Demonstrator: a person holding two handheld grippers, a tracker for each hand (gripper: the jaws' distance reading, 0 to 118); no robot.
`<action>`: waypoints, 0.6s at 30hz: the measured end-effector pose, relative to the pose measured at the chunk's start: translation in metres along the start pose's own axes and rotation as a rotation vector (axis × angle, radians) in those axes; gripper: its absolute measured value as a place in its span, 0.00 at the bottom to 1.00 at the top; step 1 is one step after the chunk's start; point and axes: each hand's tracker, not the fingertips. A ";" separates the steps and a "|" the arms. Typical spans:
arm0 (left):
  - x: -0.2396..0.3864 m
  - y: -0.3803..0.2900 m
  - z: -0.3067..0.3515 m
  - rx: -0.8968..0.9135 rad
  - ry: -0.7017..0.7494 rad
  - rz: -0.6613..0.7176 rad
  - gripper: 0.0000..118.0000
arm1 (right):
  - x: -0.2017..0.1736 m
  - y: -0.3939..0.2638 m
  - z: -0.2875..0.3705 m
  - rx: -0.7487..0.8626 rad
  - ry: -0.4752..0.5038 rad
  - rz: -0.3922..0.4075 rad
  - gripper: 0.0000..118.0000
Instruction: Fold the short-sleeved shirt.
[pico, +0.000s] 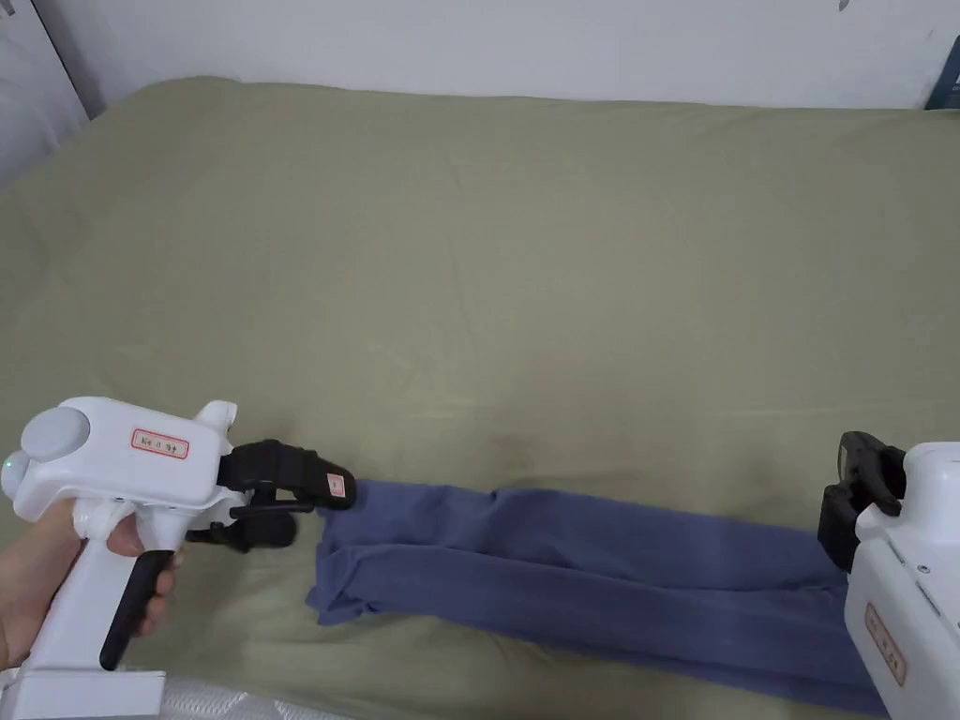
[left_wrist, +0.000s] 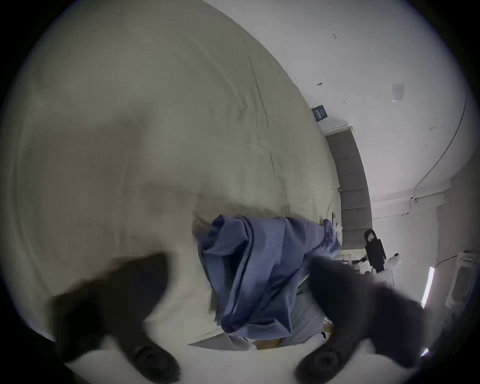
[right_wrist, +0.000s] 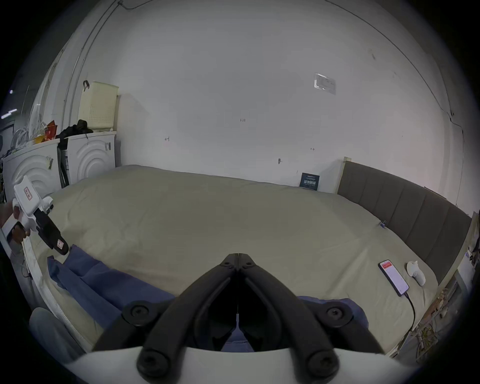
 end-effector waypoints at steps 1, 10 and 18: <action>-0.002 0.000 -0.004 -0.030 -0.032 0.017 0.99 | 0.000 -0.001 -0.001 -0.004 -0.002 -0.001 0.00; -0.010 0.006 -0.030 -0.068 -0.218 0.046 0.95 | 0.003 -0.006 -0.005 -0.034 -0.006 -0.004 0.00; 0.006 -0.009 -0.072 -0.112 -0.095 0.033 0.08 | 0.005 -0.005 0.002 -0.041 -0.003 0.002 0.00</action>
